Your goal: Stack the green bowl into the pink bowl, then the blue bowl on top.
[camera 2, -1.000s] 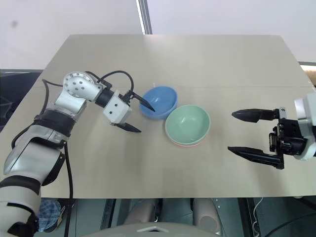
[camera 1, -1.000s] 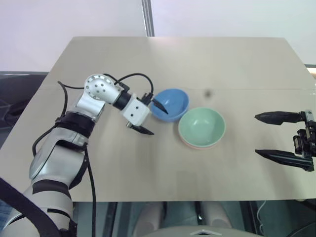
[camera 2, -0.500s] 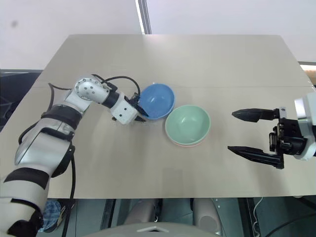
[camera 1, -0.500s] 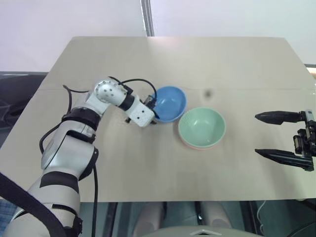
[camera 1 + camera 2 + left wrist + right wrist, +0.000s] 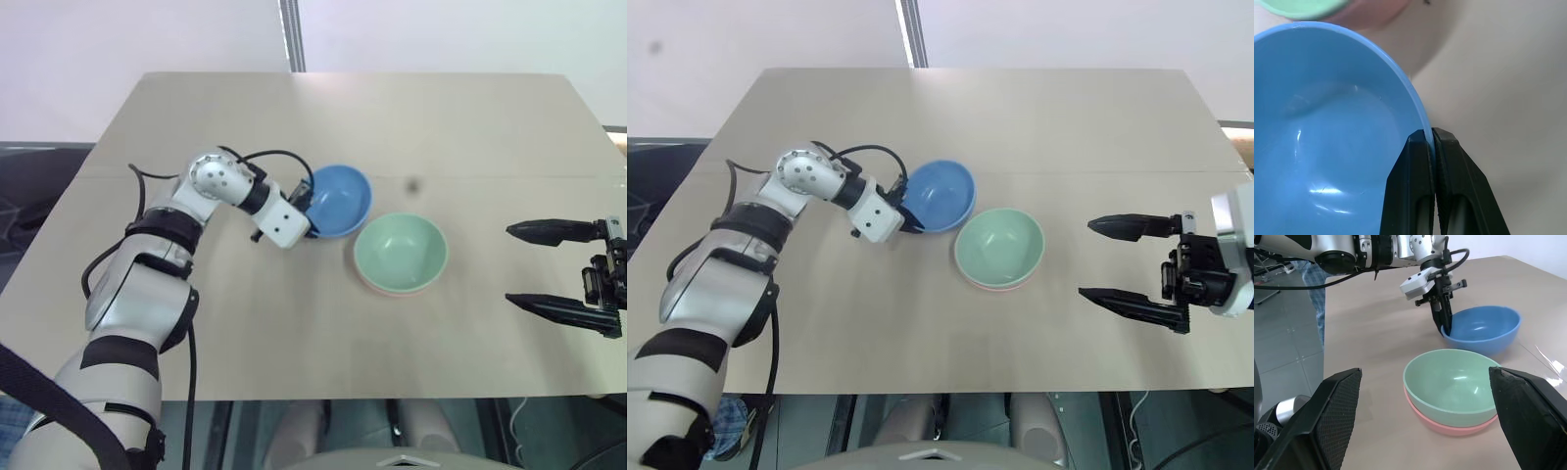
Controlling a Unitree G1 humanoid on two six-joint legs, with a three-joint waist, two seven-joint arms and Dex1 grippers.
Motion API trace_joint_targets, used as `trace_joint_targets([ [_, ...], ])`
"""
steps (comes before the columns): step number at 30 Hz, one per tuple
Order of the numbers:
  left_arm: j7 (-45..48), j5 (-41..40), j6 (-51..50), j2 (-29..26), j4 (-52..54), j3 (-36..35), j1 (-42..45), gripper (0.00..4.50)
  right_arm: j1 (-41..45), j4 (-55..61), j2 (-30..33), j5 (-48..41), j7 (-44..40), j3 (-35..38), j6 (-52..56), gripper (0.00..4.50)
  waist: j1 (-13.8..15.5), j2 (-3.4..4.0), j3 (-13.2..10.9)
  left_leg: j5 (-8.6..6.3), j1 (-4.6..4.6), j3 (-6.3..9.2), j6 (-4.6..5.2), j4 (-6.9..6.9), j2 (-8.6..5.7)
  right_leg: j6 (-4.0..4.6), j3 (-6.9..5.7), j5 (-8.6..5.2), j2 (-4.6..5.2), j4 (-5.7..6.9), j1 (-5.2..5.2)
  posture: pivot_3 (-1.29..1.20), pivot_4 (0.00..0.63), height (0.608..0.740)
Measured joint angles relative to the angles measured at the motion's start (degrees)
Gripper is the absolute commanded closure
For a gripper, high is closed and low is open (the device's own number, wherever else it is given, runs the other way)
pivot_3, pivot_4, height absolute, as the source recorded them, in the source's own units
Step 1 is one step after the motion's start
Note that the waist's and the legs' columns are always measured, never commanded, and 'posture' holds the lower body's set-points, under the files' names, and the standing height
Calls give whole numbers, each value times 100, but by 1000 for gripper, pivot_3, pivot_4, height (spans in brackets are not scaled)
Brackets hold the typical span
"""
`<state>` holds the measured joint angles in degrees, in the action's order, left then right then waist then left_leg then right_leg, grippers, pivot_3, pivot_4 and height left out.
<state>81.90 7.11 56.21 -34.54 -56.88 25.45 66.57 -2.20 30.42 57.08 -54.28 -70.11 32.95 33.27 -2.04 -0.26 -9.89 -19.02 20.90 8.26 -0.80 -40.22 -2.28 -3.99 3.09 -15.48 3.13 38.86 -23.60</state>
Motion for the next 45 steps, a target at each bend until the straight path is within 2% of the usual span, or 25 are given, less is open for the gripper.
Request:
trace_joint_targets([
  [4,605,-1096,-185,404,268,-421,234,4457,0,1,0,4,-2,0,-1,0,13,-3,-2,0,10,3,0,-7,-1,0,-5,0,4,-2,-2,0,150,740],
  [7,919,-1609,-269,441,577,-487,350,4457,-4,-1,0,13,-4,1,-5,0,-21,-3,-2,0,6,2,0,-6,0,0,-3,0,3,0,-2,0,150,740],
  [11,1036,-2529,-682,428,1525,-347,309,4457,-24,2,-6,42,-4,1,-21,0,-33,-3,-2,0,4,3,0,-6,2,0,-2,0,2,2,-2,0,150,740],
  [14,1036,-3219,-1088,225,2568,39,60,4457,-27,9,-13,74,10,1,-37,0,-31,-2,-1,0,1,6,-1,-6,4,0,4,0,3,2,-1,0,150,740],
  [19,1037,-3756,-1449,-310,3548,754,-376,4457,-49,6,-38,102,47,1,-72,0,-23,-2,-2,0,-4,9,-1,-6,5,0,8,0,1,6,-1,0,150,740],
  [25,1037,-3841,-1320,-604,3485,1145,-383,4457,-132,11,-43,102,65,13,-93,0,11,-2,-1,1,-3,0,-1,-7,2,0,3,0,0,3,2,0,150,740],
  [29,1037,-3700,-1031,-544,3062,1216,-379,3198,-134,14,-44,103,87,13,-103,0,5,-2,-1,1,-3,-1,-1,-7,1,0,3,0,0,2,1,0,150,740],
  [34,1037,-3656,-836,-253,2803,1232,-374,785,-133,13,-44,106,88,13,-110,0,17,-2,-1,1,-1,0,-1,-7,1,0,2,0,1,0,2,0,150,740],
  [41,1037,-3653,-793,-22,2745,978,-374,785,-126,0,-44,112,80,12,-113,0,-11,-3,-2,1,-2,-1,-1,-6,1,0,3,0,1,1,1,0,150,740],
  [43,1037,-3649,-924,-26,2682,824,-347,785,-124,0,-44,112,80,12,-113,0,-8,-3,-2,1,-3,-1,-1,-6,1,0,3,0,0,2,1,0,150,740],
  [45,1037,-3665,-1480,-104,2708,674,-337,785,-123,2,-44,110,79,12,-113,0,-10,-3,-2,0,-2,0,0,-6,1,0,3,0,0,2,1,0,150,740],
])
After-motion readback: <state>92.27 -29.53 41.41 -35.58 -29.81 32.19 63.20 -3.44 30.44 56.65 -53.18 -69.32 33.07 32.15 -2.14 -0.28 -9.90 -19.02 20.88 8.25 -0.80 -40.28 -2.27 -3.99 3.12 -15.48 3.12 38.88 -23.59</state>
